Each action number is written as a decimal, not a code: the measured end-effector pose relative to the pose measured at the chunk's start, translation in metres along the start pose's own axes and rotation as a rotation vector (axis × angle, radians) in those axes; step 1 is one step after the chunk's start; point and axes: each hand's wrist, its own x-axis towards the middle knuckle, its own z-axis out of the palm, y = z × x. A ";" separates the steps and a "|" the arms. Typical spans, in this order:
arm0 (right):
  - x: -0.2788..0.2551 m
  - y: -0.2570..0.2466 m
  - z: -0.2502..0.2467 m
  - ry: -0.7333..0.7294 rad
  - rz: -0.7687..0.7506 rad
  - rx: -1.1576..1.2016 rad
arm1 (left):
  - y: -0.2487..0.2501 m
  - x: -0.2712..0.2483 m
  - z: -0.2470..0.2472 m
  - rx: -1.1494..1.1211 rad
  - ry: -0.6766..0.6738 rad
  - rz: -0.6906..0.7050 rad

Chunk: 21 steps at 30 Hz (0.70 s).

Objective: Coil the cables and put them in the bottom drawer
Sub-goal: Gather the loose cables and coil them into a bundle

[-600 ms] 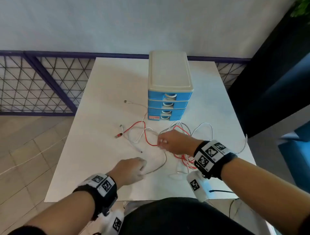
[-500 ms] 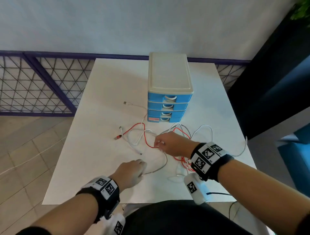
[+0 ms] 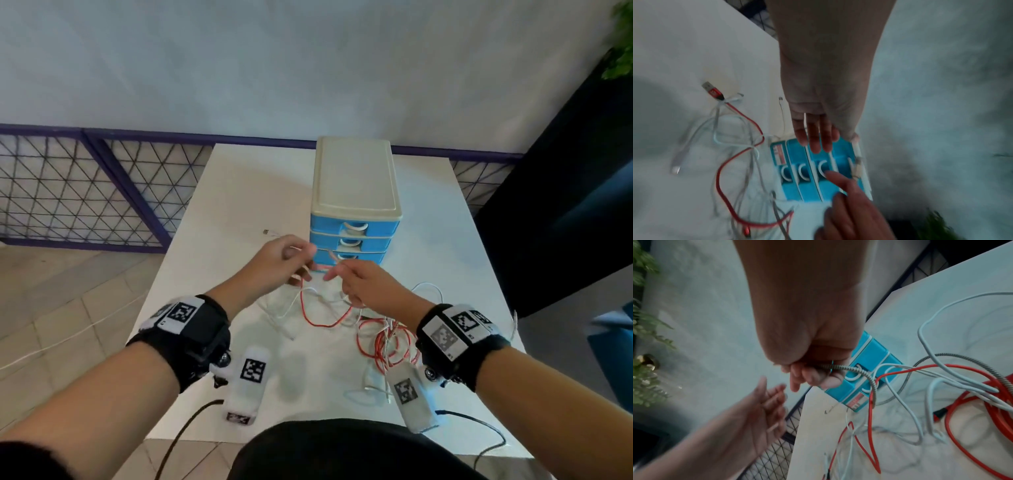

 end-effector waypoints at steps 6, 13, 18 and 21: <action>0.005 -0.011 -0.018 0.116 0.126 0.284 | -0.064 0.022 -0.047 0.762 0.208 -0.303; 0.006 -0.018 -0.022 0.109 0.168 0.336 | -0.102 0.018 -0.037 0.203 0.141 -0.731; 0.014 -0.017 -0.018 0.130 0.182 0.377 | -0.087 0.009 -0.023 -0.184 0.208 -0.659; 0.020 -0.017 -0.012 0.140 0.191 0.420 | -0.066 0.007 -0.023 -0.260 0.192 -0.531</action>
